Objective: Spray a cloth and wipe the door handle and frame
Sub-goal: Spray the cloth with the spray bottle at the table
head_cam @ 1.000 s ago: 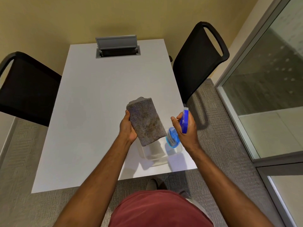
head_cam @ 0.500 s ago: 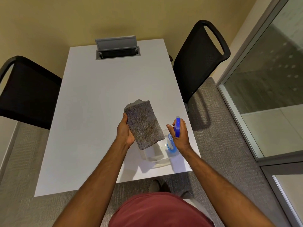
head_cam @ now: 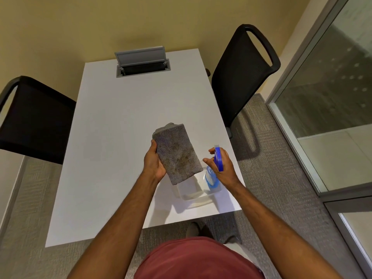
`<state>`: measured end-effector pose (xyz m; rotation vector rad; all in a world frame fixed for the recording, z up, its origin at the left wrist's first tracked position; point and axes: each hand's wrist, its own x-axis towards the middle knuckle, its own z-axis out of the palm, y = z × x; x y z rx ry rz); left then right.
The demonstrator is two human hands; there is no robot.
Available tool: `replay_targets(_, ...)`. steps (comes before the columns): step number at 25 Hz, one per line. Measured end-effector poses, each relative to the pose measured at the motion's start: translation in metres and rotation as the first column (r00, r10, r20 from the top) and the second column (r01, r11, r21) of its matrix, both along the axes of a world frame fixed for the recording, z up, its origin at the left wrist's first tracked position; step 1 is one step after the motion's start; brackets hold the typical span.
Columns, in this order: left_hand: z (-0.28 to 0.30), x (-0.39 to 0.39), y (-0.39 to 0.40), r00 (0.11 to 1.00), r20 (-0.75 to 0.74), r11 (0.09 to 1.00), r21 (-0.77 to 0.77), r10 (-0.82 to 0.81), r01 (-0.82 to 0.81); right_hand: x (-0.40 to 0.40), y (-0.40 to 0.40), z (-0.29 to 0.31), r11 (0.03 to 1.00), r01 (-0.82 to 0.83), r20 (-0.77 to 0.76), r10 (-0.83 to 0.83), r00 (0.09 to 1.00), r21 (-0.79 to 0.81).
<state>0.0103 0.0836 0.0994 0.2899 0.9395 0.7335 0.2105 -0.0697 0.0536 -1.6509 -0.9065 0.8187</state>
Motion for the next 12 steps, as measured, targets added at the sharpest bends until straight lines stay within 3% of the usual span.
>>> replay_targets(3, 0.009, 0.006, 0.002, 1.0, 0.014, 1.0, 0.016, -0.008, 0.008, 0.006, -0.005, 0.002, 0.997, -0.026, 0.086, 0.032, 0.996, -0.075)
replay_targets(7, 0.026, 0.016, 0.009, 0.999, 0.039, 0.998, 0.053, -0.02, 0.018, 0.012, -0.027, 0.014, 0.995, -0.065, 0.035, 0.068, 0.997, -0.081)
replay_targets(12, 0.064, 0.05, 0.025, 0.997, 0.061, 0.987, 0.159, -0.043, 0.033, 0.023, -0.073, 0.03, 0.983, -0.09, 0.201, 0.121, 0.972, -0.158)
